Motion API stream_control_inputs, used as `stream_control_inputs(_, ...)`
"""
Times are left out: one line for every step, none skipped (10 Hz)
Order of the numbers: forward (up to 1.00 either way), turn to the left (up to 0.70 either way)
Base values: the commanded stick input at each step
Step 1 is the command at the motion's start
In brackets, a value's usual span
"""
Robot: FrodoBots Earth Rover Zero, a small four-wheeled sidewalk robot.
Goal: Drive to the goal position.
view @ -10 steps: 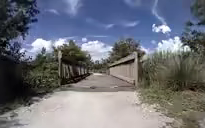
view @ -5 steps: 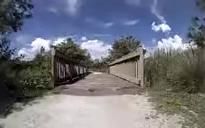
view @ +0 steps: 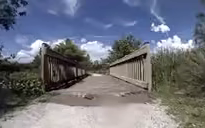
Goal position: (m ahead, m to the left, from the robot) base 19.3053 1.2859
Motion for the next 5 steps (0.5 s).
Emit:
stream_control_inputs(0.83,0.0)
stream_control_inputs(0.83,0.0)
stream_control_inputs(0.83,0.0)
stream_control_inputs(0.83,0.0)
stream_control_inputs(0.83,0.0)
